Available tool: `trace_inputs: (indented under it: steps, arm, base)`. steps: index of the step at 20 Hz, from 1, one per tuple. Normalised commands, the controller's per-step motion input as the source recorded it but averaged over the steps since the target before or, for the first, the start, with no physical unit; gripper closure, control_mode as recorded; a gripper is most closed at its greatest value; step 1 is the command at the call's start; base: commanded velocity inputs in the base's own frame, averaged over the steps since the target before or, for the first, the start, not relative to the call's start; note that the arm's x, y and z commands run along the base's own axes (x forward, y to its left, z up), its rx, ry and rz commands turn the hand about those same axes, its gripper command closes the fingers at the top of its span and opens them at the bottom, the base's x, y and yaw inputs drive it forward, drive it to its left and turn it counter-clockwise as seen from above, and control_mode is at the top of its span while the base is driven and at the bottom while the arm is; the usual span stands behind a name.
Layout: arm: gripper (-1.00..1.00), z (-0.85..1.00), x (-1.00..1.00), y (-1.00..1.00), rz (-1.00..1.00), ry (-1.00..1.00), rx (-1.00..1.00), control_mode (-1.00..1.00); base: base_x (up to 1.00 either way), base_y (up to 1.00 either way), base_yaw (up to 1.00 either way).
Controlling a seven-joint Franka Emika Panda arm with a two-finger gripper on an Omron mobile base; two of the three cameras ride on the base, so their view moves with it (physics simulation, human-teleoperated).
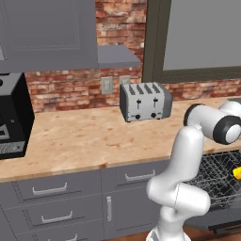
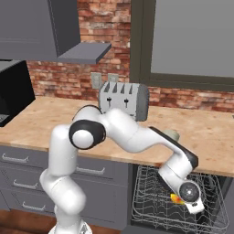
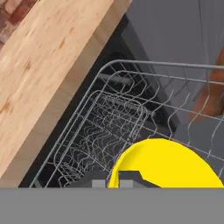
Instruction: Pick up the cup and bowl from the counter, place them in the dishwasher, and close the dishwasher door.
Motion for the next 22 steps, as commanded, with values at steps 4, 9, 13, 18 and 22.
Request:
trace_inputs:
  steps: [4,9,13,18,22]
  arm:
    - [1.0,-0.38,0.0,0.0,-0.16,-0.03,0.01,-1.0]
    - [1.0,-0.37,0.0,-0.14,-0.02,-0.02,0.07,-1.0]
    - [1.0,-0.41,0.0,-0.31,0.0,-0.03,0.1,-1.0]
    - [1.0,-0.48,0.02,-0.26,0.0,-0.02,0.03,-1.0]
    - [1.0,-0.44,0.19,-0.2,0.0,-0.03,0.0,-1.0]
  base:
    - [0.0,0.0,0.0]
    - [0.0,0.0,0.0]
    - [0.0,0.0,0.0]
    - [0.0,0.0,0.0]
    - [0.0,0.0,0.0]
